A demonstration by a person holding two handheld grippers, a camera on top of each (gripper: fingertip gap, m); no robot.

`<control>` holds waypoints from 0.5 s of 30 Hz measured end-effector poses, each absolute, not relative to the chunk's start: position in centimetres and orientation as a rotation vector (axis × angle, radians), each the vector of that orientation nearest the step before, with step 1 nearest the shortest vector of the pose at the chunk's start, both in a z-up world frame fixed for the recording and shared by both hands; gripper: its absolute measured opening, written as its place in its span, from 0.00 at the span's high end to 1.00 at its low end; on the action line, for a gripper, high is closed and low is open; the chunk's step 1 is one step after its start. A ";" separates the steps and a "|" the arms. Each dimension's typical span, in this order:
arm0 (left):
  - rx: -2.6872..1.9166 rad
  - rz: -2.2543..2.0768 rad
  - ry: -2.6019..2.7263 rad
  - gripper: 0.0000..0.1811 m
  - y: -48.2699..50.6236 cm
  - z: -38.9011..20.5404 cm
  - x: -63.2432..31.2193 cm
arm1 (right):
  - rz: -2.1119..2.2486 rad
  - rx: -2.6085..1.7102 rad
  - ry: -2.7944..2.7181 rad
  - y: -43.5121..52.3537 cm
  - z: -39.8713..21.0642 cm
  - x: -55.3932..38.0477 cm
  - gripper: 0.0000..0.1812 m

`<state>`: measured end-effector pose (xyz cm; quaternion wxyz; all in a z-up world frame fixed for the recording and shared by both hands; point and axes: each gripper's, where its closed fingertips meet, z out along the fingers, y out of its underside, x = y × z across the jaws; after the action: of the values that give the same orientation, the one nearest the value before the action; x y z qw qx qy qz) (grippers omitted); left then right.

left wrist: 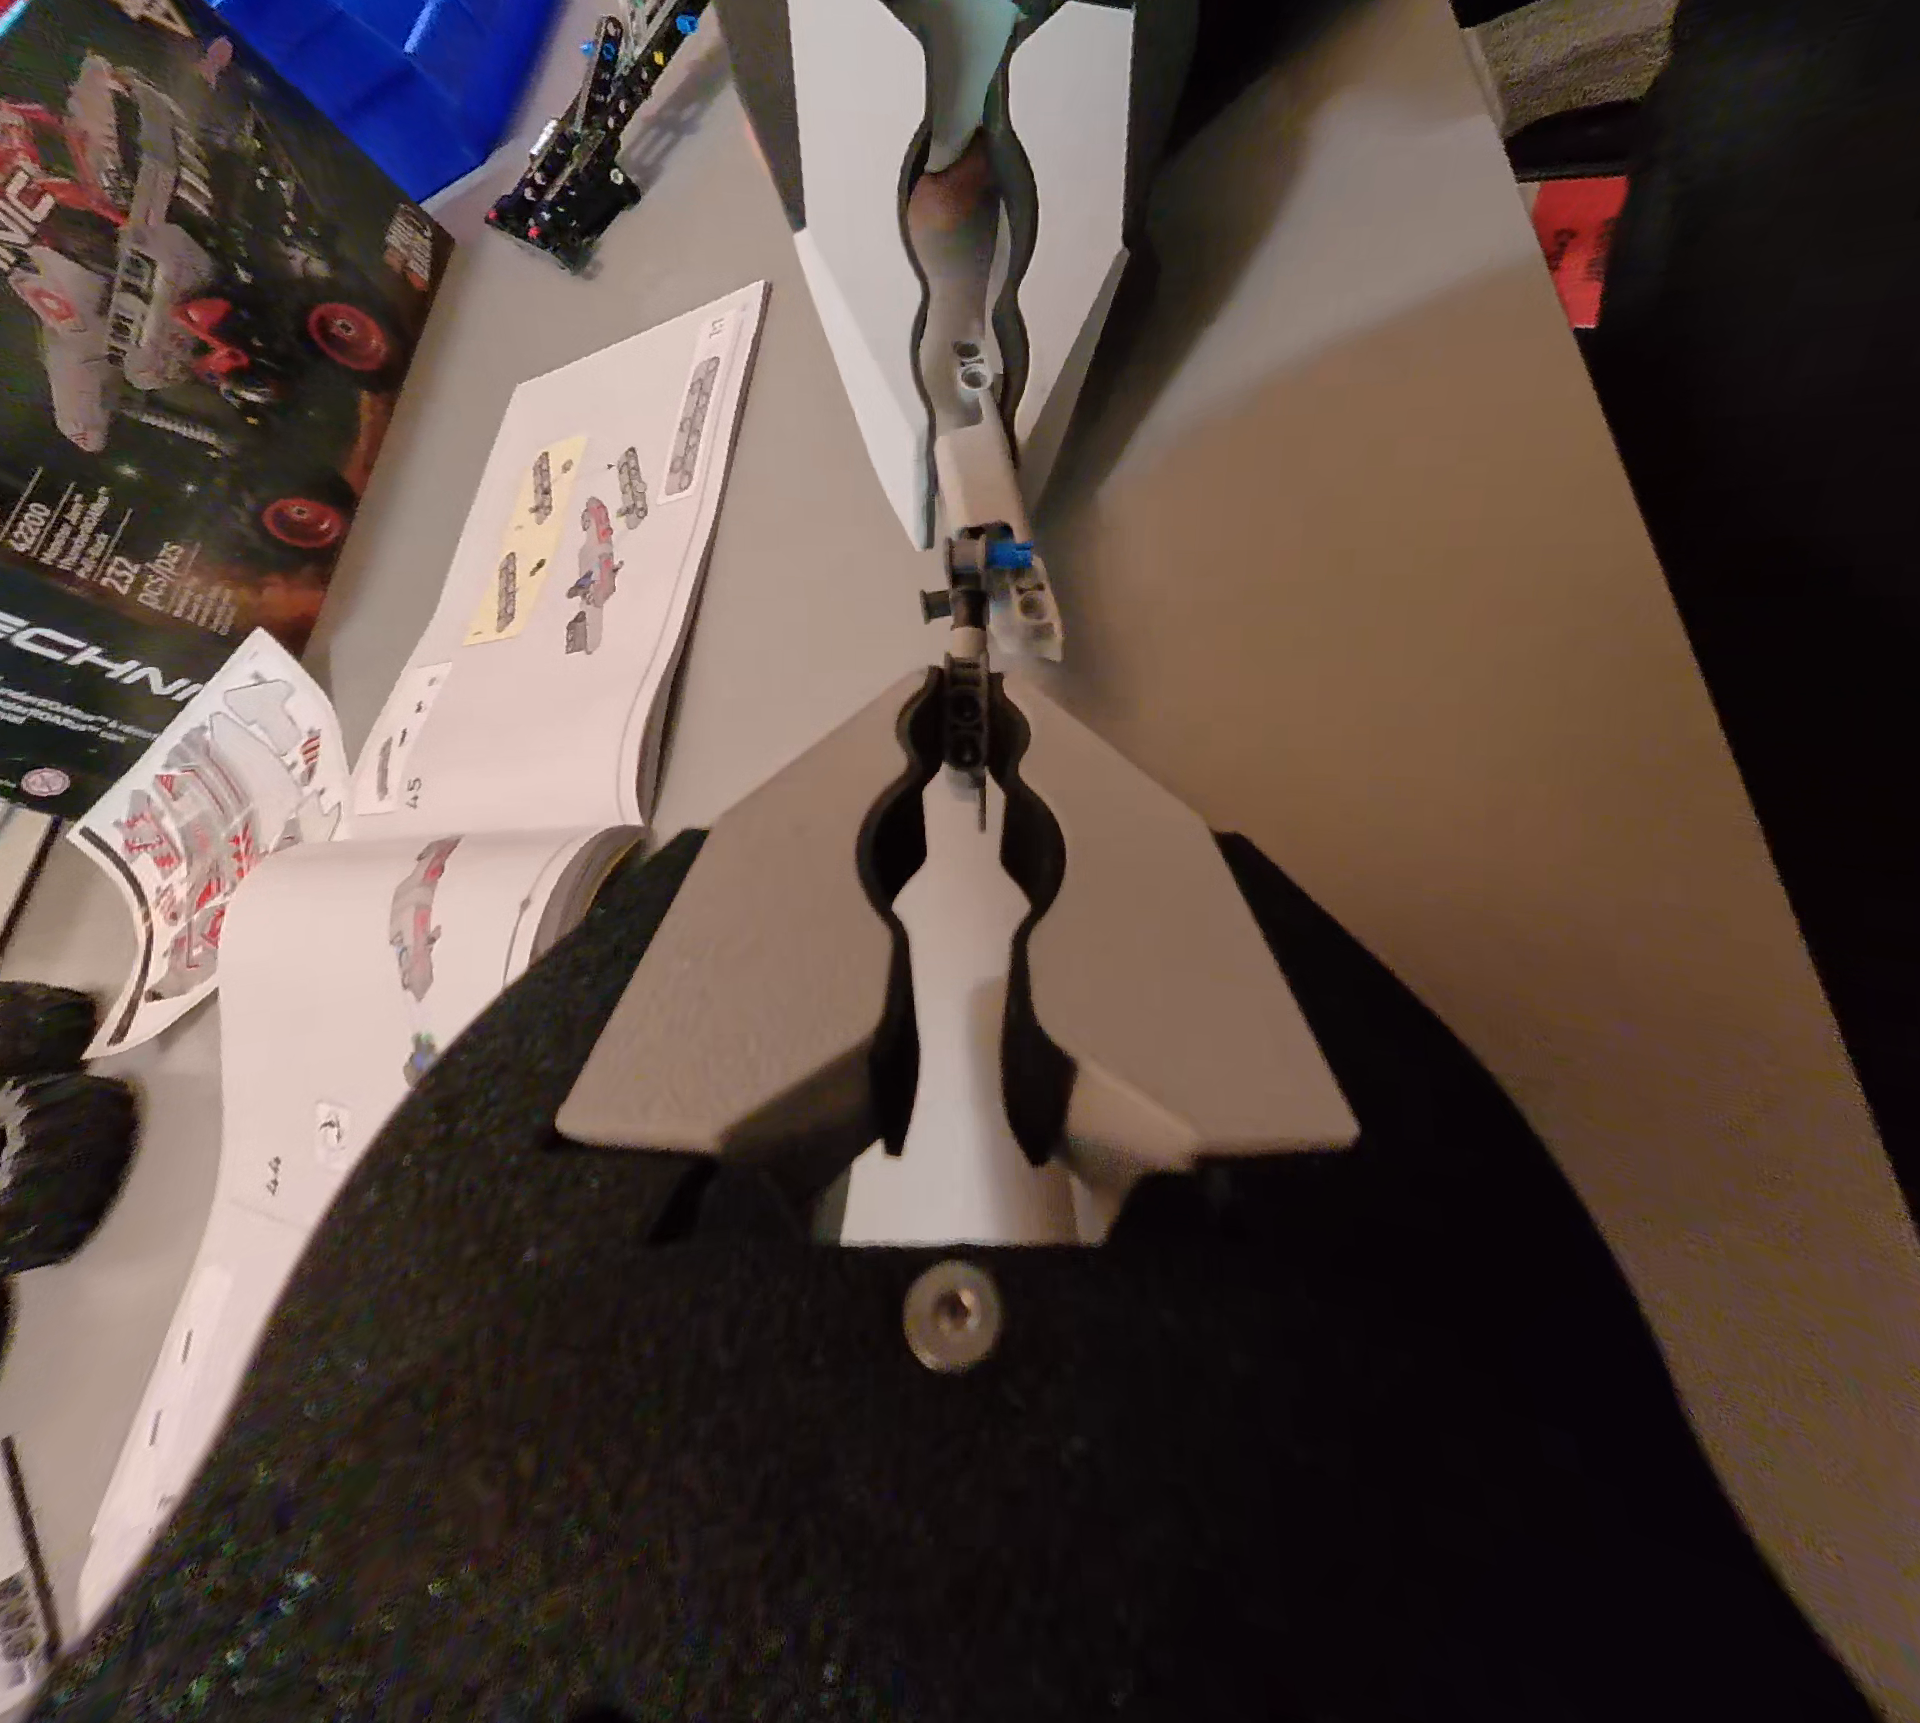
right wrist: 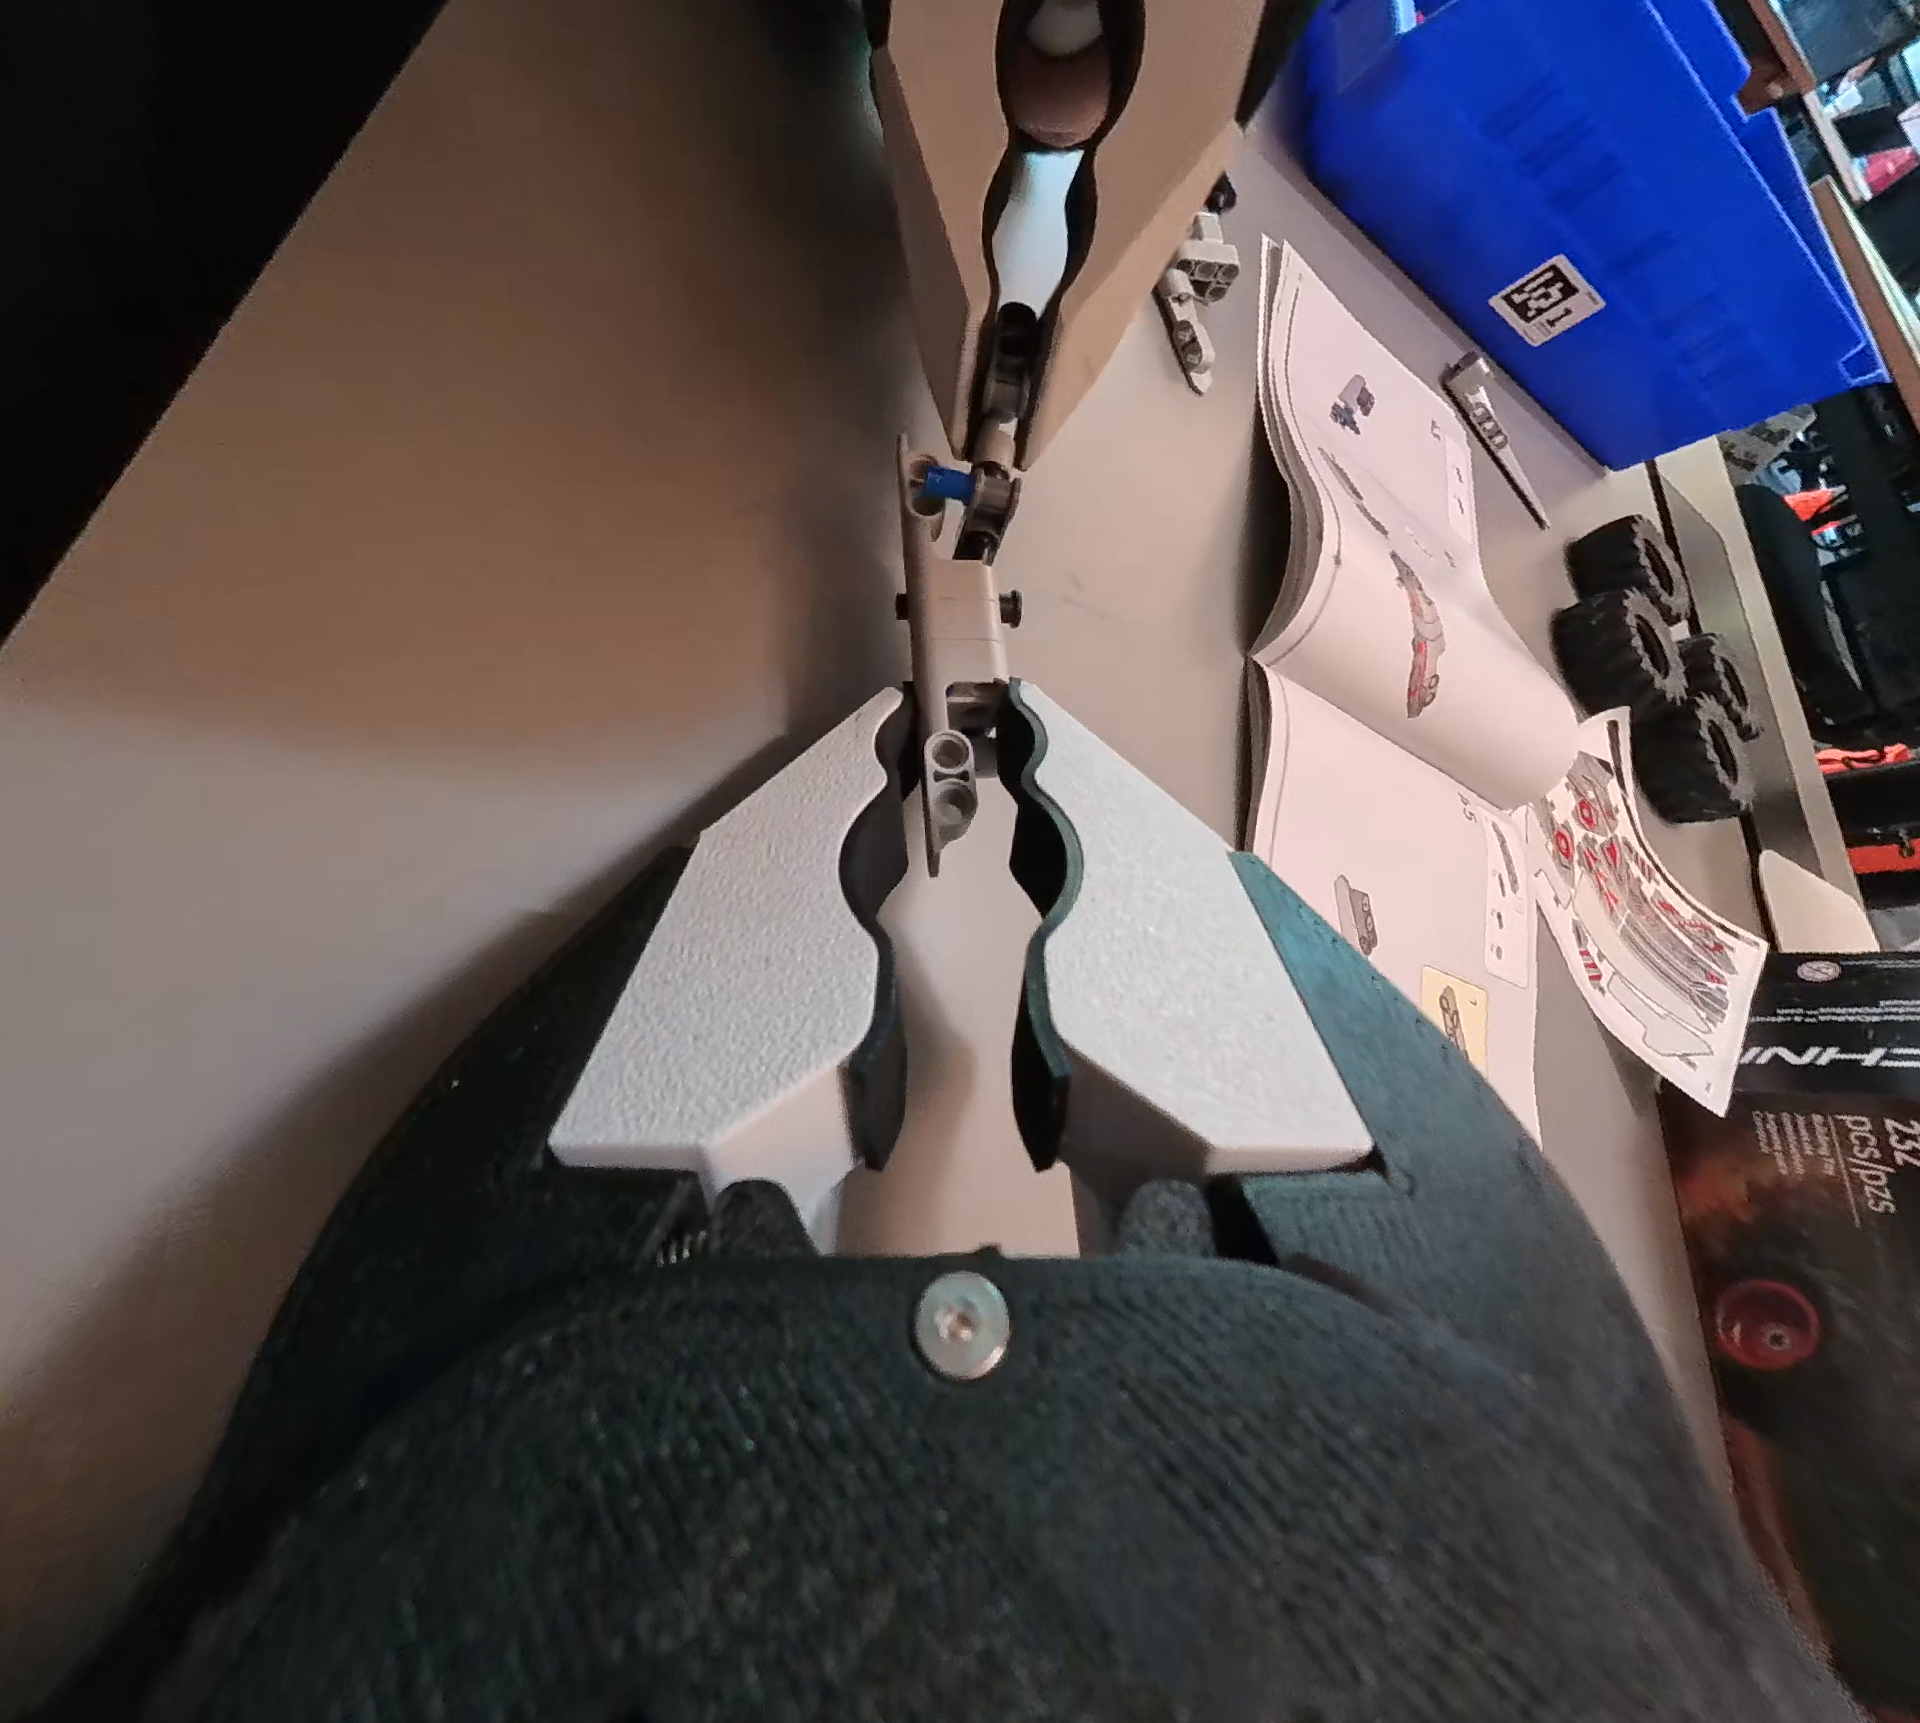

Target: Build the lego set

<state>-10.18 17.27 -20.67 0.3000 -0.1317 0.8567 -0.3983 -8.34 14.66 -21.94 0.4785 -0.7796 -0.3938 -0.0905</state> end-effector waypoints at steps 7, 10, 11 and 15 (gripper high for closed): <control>-0.408 -1.037 2.244 0.98 17.4 -20.5 -9.9 | -0.207 -1.936 -0.921 14.8 -21.9 -7.9 0.93; -0.497 -1.126 2.214 0.98 17.3 -19.7 -9.6 | -0.165 -1.911 -0.850 15.0 -20.9 -7.6 0.93; -0.494 -1.123 2.209 0.98 17.4 -19.6 -9.6 | -0.140 -1.907 -0.838 14.9 -20.7 -7.6 0.93; -0.507 -1.092 2.210 0.97 17.6 -19.9 -9.4 | -0.123 -1.939 -0.832 15.0 -21.0 -7.5 0.93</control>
<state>-9.41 17.56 -19.88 0.3073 -0.1917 0.8357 -0.4128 -7.46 15.01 -21.02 0.4917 -0.7988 -0.3428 -0.0508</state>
